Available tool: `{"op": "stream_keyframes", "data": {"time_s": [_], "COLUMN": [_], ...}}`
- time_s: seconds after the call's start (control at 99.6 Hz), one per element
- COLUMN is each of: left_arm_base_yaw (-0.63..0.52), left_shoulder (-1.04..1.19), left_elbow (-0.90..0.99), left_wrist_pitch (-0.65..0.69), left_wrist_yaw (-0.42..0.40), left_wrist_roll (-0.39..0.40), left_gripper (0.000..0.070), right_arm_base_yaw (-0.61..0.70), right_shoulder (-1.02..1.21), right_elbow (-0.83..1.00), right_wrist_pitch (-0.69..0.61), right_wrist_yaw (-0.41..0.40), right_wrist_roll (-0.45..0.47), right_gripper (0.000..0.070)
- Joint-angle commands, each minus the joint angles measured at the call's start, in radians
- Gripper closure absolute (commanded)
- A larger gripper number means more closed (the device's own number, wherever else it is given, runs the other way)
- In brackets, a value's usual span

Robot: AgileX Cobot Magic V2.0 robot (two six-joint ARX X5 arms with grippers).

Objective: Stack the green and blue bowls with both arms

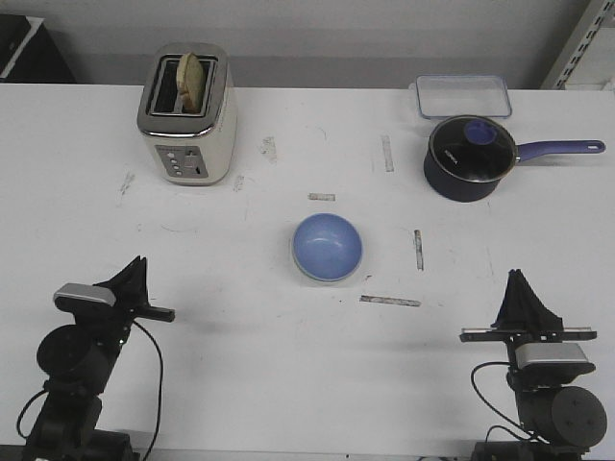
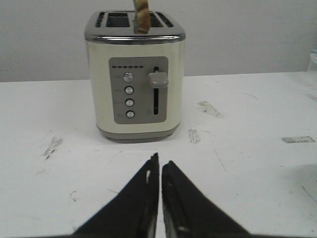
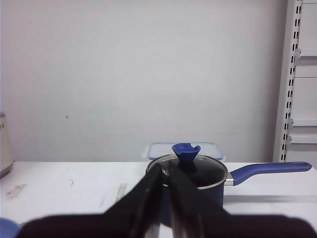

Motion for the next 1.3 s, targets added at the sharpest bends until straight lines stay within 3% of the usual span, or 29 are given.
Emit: {"op": "stream_keyframes", "data": {"time_s": [0.0, 0.422, 0.753, 0.944, 1.286], "left_arm_base_yaw": [0.01, 0.014, 0.014, 0.015, 0.076], "left_shoulder": [-0.036, -0.265, -0.322, -0.325, -0.351], "left_elbow": [0.008, 0.008, 0.002, -0.078, -0.229], "left_wrist_pitch": [-0.023, -0.044, -0.039, 0.011, 0.045], "left_wrist_yaw": [-0.005, -0.003, -0.005, -0.033, -0.01], "left_wrist_roll": [0.005, 0.005, 0.005, 0.007, 0.006], "left_gripper": [0.0699, 0.0699, 0.0699, 0.0698, 0.0698], "right_arm_base_yaw": [0.003, 0.003, 0.003, 0.003, 0.003], "right_shoulder": [-0.002, -0.002, -0.002, -0.002, -0.002], "right_elbow": [0.004, 0.004, 0.004, 0.004, 0.004], "right_wrist_pitch": [0.011, 0.011, 0.011, 0.011, 0.011], "right_wrist_yaw": [0.002, 0.002, 0.002, 0.002, 0.002], "right_wrist_roll": [-0.005, -0.005, -0.005, -0.005, -0.005], "right_gripper": [0.0687, 0.0687, 0.0687, 0.0687, 0.0687]}}
